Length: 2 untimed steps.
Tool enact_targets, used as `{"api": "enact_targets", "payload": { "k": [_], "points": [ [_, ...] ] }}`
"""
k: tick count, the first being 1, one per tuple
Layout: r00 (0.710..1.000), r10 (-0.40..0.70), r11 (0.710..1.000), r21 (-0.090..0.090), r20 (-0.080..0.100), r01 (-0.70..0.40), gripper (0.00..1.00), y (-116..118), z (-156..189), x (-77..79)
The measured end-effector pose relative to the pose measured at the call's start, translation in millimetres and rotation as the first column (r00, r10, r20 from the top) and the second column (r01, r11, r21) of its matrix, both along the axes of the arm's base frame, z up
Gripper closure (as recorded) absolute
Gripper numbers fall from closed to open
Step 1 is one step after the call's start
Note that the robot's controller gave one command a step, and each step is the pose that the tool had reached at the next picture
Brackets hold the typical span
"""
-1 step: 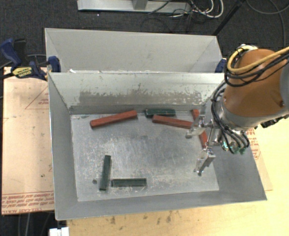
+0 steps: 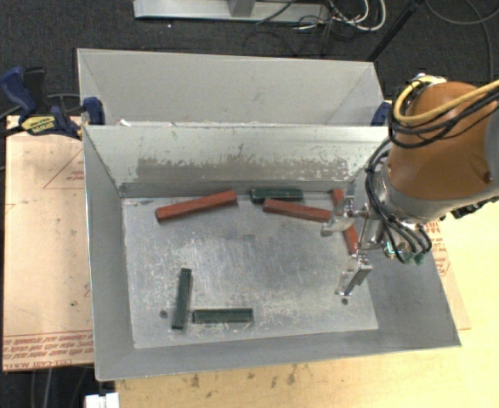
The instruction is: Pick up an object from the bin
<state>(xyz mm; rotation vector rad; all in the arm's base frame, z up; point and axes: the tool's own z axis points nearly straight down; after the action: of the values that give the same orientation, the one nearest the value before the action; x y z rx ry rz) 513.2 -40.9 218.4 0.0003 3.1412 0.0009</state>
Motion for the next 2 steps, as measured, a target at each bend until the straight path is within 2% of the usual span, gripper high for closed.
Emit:
{"api": "enact_targets", "payload": {
  "k": [1,2],
  "points": [
    [0.997,0.078,0.997,-0.004,0.009,-0.078,0.00,22.8,-26.0,20.9],
    [0.995,0.101,0.995,0.002,-0.001,-0.101,0.00,46.4,-69.1,4.4]
  ]
}}
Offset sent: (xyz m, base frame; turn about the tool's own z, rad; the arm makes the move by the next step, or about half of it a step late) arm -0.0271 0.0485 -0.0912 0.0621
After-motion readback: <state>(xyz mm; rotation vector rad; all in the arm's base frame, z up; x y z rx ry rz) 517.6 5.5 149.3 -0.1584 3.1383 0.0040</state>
